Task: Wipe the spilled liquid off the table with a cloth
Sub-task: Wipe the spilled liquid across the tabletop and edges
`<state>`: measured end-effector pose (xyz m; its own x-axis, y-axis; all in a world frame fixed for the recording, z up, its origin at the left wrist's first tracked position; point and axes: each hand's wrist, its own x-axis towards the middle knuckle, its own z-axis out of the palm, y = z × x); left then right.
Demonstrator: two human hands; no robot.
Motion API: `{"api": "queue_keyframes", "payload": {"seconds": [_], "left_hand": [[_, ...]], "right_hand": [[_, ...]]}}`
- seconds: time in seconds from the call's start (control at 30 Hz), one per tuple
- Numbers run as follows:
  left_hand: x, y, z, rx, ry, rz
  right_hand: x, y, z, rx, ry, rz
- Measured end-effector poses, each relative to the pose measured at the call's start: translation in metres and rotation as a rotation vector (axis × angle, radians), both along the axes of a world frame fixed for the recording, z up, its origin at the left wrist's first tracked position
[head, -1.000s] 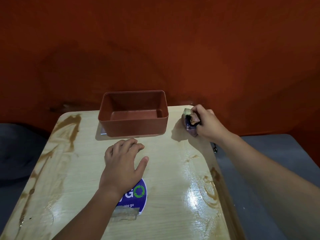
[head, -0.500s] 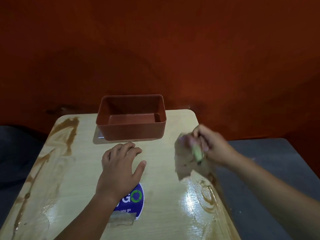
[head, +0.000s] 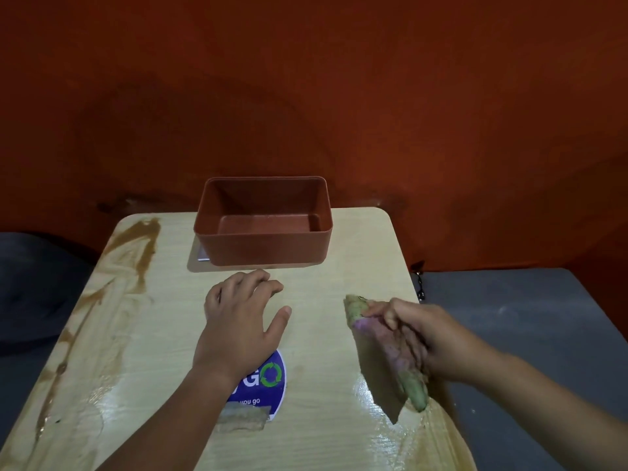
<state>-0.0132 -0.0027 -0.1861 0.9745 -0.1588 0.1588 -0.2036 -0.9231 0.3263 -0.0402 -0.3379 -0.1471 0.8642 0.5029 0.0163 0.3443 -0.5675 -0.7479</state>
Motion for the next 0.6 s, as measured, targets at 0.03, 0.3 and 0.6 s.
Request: {"api": "queue_keyframes", "payload": {"seconds": [0.03,0.3,0.6], "left_hand": [[0.000,0.000,0.000,0.001,0.000,0.000],[0.001,0.001,-0.004,0.008,-0.014,-0.016],[0.003,0.002,-0.003,0.013,-0.019,-0.010]], "right_hand": [[0.005,-0.005,0.004,0.058,-0.004,-0.045],[0.048,0.005,0.017,-0.138,-0.076,-0.169],[0.020,-0.034,0.026,0.260,0.182,-0.208]]}}
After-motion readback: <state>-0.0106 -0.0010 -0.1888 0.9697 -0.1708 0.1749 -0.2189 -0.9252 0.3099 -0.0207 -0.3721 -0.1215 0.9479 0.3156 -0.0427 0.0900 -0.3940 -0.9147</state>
